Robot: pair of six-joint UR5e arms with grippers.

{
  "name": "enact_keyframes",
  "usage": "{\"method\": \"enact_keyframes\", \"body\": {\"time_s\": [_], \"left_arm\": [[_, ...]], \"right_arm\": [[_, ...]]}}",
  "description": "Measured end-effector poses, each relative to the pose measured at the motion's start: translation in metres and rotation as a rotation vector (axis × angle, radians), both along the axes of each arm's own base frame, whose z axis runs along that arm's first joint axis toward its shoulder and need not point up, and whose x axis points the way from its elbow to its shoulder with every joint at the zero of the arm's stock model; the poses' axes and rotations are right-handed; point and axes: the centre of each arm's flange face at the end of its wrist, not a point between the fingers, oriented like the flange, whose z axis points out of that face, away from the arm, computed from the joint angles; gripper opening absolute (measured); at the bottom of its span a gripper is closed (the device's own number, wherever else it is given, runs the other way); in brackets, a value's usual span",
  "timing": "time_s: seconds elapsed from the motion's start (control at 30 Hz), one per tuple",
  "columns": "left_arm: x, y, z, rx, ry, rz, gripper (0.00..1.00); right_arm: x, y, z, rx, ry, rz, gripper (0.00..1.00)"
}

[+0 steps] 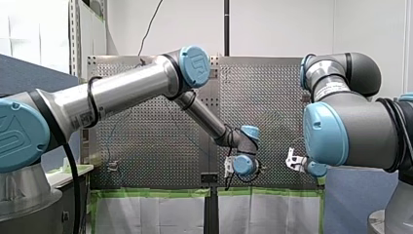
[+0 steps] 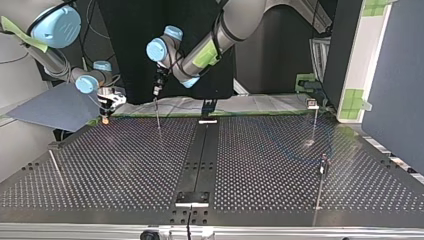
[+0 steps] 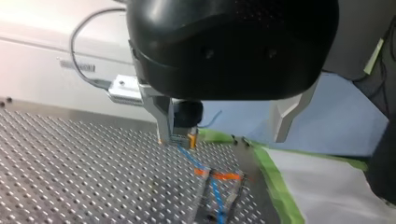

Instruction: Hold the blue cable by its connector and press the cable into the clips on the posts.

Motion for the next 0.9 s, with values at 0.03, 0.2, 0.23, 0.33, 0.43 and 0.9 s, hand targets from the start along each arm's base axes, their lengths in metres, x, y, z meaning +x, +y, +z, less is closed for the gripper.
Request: {"method": "enact_keyframes", "body": {"time_s": [0.03, 0.2, 0.23, 0.33, 0.43, 0.9], "left_arm": [[0.0, 0.0, -0.003, 0.007, 0.002, 0.006, 1.0], [-0.001, -0.002, -0.021, 0.039, 0.015, 0.032, 1.0], [-0.001, -0.003, -0.023, 0.041, 0.014, 0.034, 1.0], [0.001, -0.008, -0.023, 0.036, 0.005, 0.035, 1.0], [0.002, -0.014, -0.019, 0.023, -0.008, 0.034, 1.0], [0.003, -0.018, -0.015, 0.001, -0.032, 0.055, 1.0]], "right_arm": [[0.0, 0.0, 0.0, 0.001, 0.0, 0.001, 0.0], [0.001, 0.001, 0.0, 0.005, 0.001, 0.002, 0.0], [0.001, 0.001, 0.0, 0.005, 0.001, 0.002, 0.0], [0.002, 0.001, 0.0, 0.006, 0.001, 0.003, 0.0], [0.002, 0.001, 0.0, 0.006, 0.002, 0.003, 0.0], [0.002, 0.001, 0.0, 0.005, 0.0, 0.002, 0.0]]}}
